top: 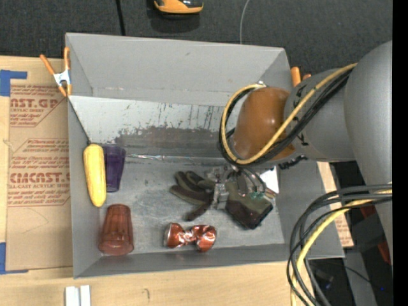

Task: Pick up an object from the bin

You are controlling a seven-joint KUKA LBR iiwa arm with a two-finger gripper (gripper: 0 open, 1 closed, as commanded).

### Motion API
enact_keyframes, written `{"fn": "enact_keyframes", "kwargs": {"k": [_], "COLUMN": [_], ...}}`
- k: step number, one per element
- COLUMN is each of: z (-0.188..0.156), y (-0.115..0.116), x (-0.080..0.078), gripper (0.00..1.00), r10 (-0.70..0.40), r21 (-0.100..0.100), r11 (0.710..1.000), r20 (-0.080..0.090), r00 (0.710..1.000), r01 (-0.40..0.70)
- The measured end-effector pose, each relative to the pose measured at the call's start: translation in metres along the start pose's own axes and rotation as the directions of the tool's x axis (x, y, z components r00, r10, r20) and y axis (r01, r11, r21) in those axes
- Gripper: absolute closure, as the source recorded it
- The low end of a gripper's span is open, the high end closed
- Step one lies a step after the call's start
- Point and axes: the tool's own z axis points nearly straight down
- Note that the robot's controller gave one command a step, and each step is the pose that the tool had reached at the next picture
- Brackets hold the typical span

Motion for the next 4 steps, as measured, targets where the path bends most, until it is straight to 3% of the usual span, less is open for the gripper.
{"fn": "enact_keyframes", "kwargs": {"k": [1, 2, 3, 4], "z": [0.000, -0.116, -0.116, -0.231], "y": [0.000, -0.001, -0.001, 0.004], "x": [0.000, 0.012, 0.012, 0.014], "gripper": [1.00, 1.00, 1.00, 1.00], "r10": [0.000, -0.009, -0.009, -0.033], "r21": [0.000, 0.000, 0.000, 0.000], "r11": [1.000, 1.000, 1.000, 0.999], "r20": [0.000, -0.006, -0.006, -0.004], "r00": [1.000, 1.000, 1.000, 0.999], "r01": [0.000, 0.009, 0.009, 0.033]}}
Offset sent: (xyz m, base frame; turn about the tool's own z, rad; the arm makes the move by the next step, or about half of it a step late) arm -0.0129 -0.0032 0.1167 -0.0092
